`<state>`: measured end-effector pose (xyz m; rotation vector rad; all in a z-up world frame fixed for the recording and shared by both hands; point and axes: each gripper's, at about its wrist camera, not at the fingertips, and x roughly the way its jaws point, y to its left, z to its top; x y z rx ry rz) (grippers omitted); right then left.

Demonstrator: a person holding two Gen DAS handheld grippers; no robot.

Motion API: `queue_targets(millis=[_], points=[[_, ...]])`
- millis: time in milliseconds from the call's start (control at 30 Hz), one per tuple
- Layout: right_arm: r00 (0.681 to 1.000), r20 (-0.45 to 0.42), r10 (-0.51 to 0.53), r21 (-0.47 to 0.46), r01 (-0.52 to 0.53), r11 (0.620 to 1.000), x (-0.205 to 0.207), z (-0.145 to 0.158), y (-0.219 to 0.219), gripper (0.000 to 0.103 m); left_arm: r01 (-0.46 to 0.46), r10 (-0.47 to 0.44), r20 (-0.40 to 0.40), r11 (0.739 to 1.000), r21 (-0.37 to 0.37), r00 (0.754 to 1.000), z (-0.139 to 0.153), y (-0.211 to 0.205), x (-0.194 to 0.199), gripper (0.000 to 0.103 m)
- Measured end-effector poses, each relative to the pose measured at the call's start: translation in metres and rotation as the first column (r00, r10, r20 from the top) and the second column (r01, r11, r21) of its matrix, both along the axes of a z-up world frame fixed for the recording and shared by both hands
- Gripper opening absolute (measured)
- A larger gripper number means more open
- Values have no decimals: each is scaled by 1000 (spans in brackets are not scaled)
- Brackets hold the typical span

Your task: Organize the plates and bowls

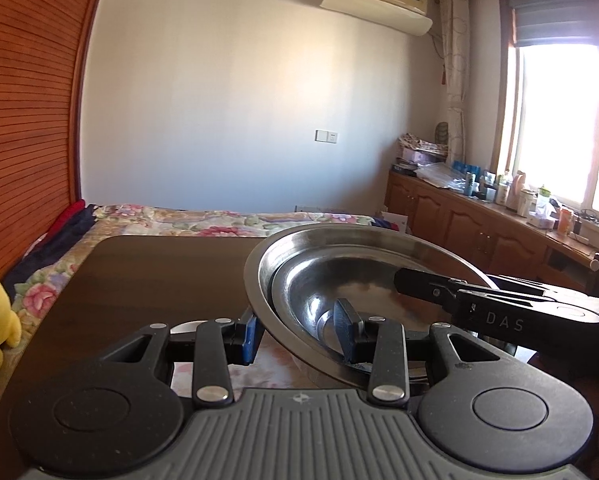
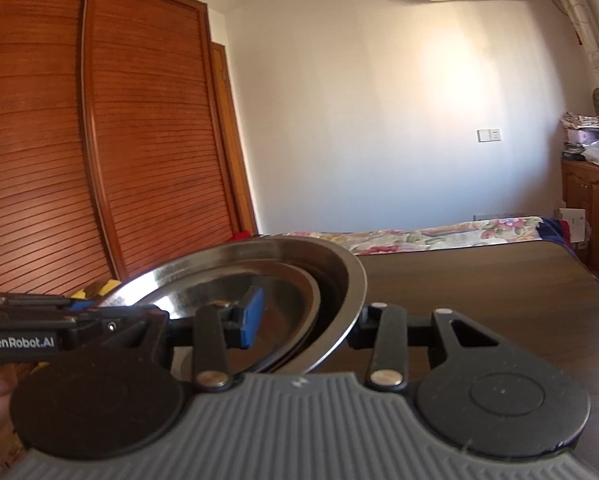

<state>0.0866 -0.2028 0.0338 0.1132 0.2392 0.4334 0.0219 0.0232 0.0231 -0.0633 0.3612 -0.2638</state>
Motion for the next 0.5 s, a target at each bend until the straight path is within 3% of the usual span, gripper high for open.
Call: queue_targets(millis=[500], points=[[996, -19, 93, -77, -94, 993, 7, -11, 41, 43, -83, 83, -30, 997, 0, 996, -18, 36, -5, 40]])
